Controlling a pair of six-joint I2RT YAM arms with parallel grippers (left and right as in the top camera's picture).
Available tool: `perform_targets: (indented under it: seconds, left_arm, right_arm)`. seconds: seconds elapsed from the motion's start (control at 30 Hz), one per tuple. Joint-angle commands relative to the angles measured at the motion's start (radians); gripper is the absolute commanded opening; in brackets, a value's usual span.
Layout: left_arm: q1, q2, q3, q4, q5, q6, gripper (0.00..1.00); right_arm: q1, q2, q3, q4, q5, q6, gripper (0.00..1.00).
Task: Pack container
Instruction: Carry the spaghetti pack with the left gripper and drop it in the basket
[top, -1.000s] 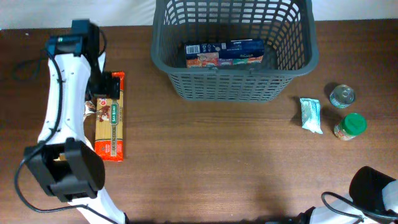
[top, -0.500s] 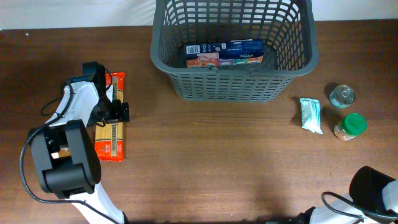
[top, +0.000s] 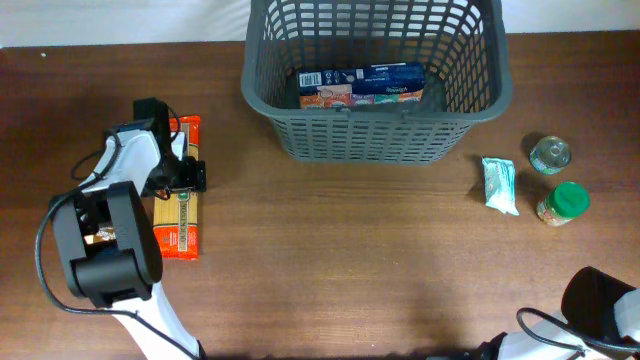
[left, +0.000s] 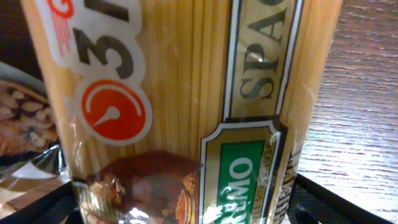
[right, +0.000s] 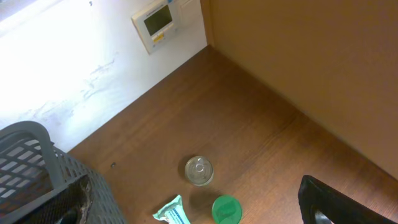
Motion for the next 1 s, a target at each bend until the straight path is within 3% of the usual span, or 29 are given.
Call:
perform_targets:
  seconds: [0.0,0.07,0.1,0.13,0.33,0.47,0.5,0.67,0.77,0.97]
  left_arm:
    - [0.003,0.099,-0.025,0.000,-0.010,0.021,0.68]
    - [0.003,0.091,-0.019,-0.014,-0.011,0.021,0.24]
    - [0.003,0.087,-0.011,-0.030,-0.011,0.021,0.07]
    - [0.003,0.081,0.003,-0.055,-0.011,0.021,0.02]
    - [0.003,0.017,0.302,-0.322,-0.056,0.021,0.02]
    - [-0.014,-0.021,0.678,-0.501,-0.015,0.022,0.02]
    - [-0.029,-0.031,0.848,-0.536,0.028,0.035,0.02]
    - [-0.109,-0.047,1.217,-0.521,0.089,0.213,0.02]
    - [-0.193,-0.047,1.364,-0.472,0.101,0.378,0.02]
    - [-0.439,-0.039,1.428,-0.433,0.216,1.000,0.02]
  right_arm:
    - [-0.005,0.001,-0.001,0.003,0.016,0.008,0.99]
    - [-0.005,0.001,-0.001,0.003,0.016,0.008,0.99]
    - [-0.005,0.001,-0.001,0.003,0.016,0.008,0.99]
    - [-0.005,0.001,-0.001,0.003,0.016,0.008,0.99]
    - [-0.005,0.001,-0.001,0.003,0.016,0.008,0.99]
    - [-0.005,0.001,-0.001,0.003,0.016,0.008,0.99]
    - [-0.005,0.001,-0.001,0.003,0.016,0.008,0.99]
    - [-0.005,0.001,-0.001,0.003,0.016,0.008,0.99]
    - [-0.005,0.001,-0.001,0.003,0.016,0.008,0.99]
    - [-0.005,0.001,-0.001,0.003,0.016,0.008,0.99]
